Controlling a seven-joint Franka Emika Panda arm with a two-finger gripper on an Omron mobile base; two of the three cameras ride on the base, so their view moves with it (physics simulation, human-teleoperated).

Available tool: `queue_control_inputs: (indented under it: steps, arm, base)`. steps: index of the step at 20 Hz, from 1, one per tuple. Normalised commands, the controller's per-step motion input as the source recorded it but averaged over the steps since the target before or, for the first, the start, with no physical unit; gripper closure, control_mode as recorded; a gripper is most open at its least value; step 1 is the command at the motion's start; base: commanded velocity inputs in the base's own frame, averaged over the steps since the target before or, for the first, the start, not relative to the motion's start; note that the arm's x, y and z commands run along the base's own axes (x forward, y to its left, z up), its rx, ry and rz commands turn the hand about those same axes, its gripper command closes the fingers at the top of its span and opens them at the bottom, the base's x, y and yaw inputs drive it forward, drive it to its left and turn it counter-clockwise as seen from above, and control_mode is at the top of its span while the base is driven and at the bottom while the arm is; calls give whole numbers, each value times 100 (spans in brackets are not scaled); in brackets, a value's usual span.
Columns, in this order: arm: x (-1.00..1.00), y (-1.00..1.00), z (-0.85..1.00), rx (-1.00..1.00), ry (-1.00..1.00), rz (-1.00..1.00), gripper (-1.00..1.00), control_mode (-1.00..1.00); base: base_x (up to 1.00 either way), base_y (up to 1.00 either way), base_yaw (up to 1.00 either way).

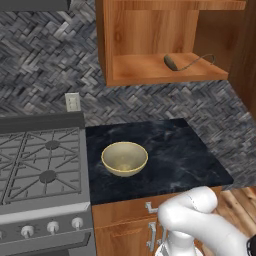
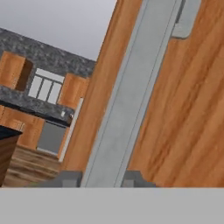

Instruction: Open the cabinet and move the ladle to the pot. Then close the cabinet.

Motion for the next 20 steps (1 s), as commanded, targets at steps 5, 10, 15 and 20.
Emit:
queue_control_inputs:
  steps: [5, 10, 15, 20]
  arm:
    - [0, -71, 0, 10, -4, -10, -100, -100]
    - [-3, -25, 0, 2, -8, -25, -100, -100]
    - [-46, -27, 0, 0, -16, -38, -100, -100]
    - [-73, 9, 0, 0, -11, -55, -100, -100]
  base:
    - [0, 0, 0]
    - [0, 0, 0]
    - [0, 0, 0]
    - [0, 0, 0]
